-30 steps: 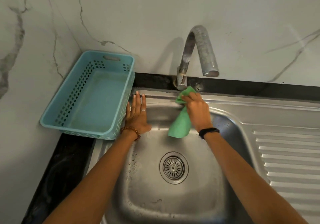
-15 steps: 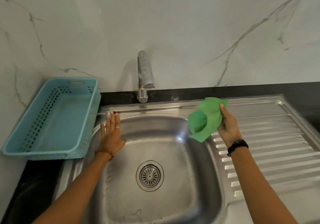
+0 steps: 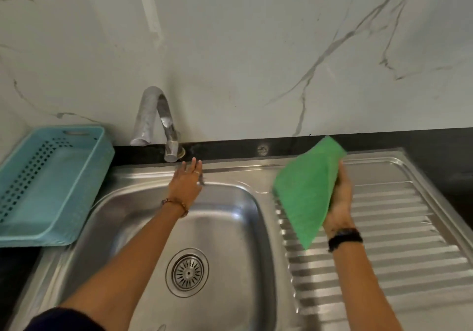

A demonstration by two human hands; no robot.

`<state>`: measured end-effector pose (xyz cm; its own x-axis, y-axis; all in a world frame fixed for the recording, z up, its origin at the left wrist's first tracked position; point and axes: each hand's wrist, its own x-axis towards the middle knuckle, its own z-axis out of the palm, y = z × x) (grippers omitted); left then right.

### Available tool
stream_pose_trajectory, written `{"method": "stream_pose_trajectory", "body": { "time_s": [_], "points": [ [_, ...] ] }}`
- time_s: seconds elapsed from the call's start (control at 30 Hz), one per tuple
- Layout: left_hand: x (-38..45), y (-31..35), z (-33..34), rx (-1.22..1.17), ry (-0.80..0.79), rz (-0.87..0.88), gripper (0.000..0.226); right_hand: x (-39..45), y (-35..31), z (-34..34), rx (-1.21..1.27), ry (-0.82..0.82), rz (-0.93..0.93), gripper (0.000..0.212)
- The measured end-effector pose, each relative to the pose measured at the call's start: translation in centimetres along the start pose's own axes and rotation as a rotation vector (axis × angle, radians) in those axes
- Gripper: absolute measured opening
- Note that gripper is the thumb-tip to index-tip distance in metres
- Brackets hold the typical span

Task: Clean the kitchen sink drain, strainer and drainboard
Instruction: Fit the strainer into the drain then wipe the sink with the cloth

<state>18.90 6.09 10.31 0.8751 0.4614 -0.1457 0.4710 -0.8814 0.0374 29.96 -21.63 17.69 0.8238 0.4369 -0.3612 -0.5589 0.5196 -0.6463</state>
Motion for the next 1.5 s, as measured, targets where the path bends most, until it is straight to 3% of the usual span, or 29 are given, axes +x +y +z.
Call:
{"method": "stream_pose_trajectory", "body": {
  "time_s": [0.13, 0.2, 0.33, 0.4, 0.63, 0.8, 0.93, 1.07, 1.17, 1.3, 1.37, 1.5],
  "points": [
    [0.9, -0.2, -0.7, 0.038, 0.005, -0.025, 0.063, 3.7, -2.7, 0.7, -0.534, 0.062, -0.289, 0.03],
    [1.3, 0.0, -1.0, 0.034, -0.027, -0.037, 0.064, 5.6, -0.2, 0.2, -0.847, 0.049, -0.289, 0.03],
    [1.7, 0.1, -0.7, 0.038, -0.058, -0.069, 0.067, 8.8, 6.7, -1.1, -1.884, 0.102, -0.295, 0.046],
    [1.9, 0.1, -0.5, 0.048, -0.07, -0.078, 0.067, 8.9, 9.8, 0.0, -2.062, 0.042, -0.363, 0.048],
    [2.3, 0.3, -0.6, 0.112, -0.126, -0.108, 0.07, 7.5, 15.9, 4.2, -2.125, -0.029, -0.487, 0.06],
    [1.8, 0.6, -0.9, 0.074, -0.01, -0.137, 0.044, 5.3, 20.6, 7.3, -2.093, -0.482, -0.561, 0.065],
    [1.7, 0.5, -0.8, -0.014, -0.016, -0.145, 0.043, 6.3, 18.1, 6.0, -2.154, -0.54, -0.623, 0.064],
    [2.0, 0.1, -0.8, 0.025, -0.085, -0.085, 0.068, 7.2, 11.9, 2.6, -2.207, -0.303, -0.57, 0.049],
    [1.9, -0.1, -0.8, 0.027, -0.097, -0.084, 0.07, 7.6, 5.8, -1.6, -2.162, -0.062, -0.466, 0.042],
    [1.8, -0.1, -0.8, 0.039, -0.129, -0.074, 0.069, 7.3, 0.1, -5.3, -2.063, 0.186, -0.322, 0.05],
    [1.9, 0.0, -0.8, 0.046, -0.14, -0.071, 0.067, 7.1, 0.8, -4.7, -2.062, 0.204, -0.309, 0.054],
    [2.0, 0.0, -0.7, 0.056, -0.137, -0.067, 0.068, 6.8, 7.4, -0.4, -2.183, 0.043, -0.371, 0.063]
  ]
}}
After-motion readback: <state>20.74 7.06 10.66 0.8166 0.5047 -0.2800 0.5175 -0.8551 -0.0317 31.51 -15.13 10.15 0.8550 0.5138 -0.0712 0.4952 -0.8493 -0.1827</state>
